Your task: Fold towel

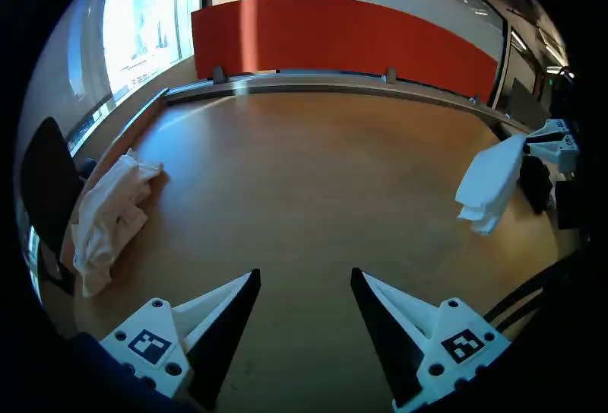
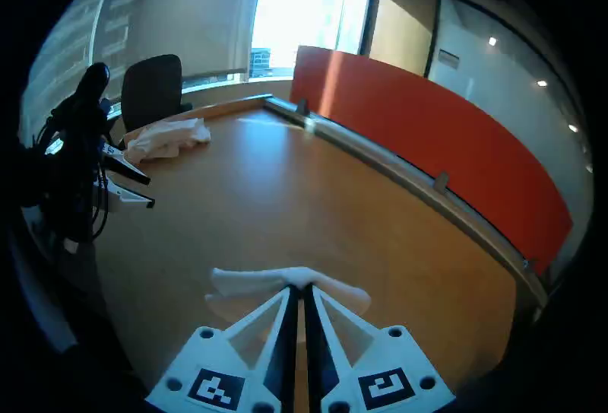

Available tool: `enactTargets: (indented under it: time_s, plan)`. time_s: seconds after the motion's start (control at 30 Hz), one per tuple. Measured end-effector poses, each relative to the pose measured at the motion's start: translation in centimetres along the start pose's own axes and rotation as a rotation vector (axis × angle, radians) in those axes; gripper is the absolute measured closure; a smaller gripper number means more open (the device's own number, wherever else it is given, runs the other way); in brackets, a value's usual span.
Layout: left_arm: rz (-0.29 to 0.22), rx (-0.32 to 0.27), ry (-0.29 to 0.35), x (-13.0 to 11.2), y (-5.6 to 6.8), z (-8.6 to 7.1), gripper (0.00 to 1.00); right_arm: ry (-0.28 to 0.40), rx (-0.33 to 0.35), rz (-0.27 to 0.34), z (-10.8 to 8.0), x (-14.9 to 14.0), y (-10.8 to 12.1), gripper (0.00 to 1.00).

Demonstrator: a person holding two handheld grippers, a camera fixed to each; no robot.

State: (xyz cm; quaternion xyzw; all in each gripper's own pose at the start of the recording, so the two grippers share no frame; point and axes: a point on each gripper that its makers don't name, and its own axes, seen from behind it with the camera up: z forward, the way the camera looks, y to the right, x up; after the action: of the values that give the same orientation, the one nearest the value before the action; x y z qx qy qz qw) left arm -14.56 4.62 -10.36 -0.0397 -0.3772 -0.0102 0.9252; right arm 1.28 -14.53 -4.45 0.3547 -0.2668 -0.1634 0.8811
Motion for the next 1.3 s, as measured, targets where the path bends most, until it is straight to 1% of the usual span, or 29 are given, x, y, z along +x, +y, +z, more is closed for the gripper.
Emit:
enactTargets:
  time_s: [0.27, 0.57, 0.87, 1.17, 1.3]
  plan:
    - [0.009, -0.002, -0.002, 0.1, 0.3, 0.1, 0.12, 0.014, -0.018, 0.024, -1.1, 0.1, 2.4, 0.95]
    - [0.016, 0.001, -0.007, 0.2, 0.5, 0.2, 0.12, 0.006, -0.044, 0.036, -2.4, -0.6, 5.5, 0.95]
    - [0.024, 0.004, -0.011, 0.5, 0.8, 0.5, 0.12, -0.012, -0.076, 0.064, -3.7, -2.1, 9.9, 0.95]
    - [0.028, 0.012, -0.015, 0.7, 1.1, 0.5, 0.12, -0.030, -0.097, 0.112, -5.0, -4.1, 14.7, 0.95]
    - [0.026, 0.016, -0.016, 0.9, 1.1, 0.6, 0.12, -0.047, -0.105, 0.119, -5.6, -5.2, 16.8, 0.95]
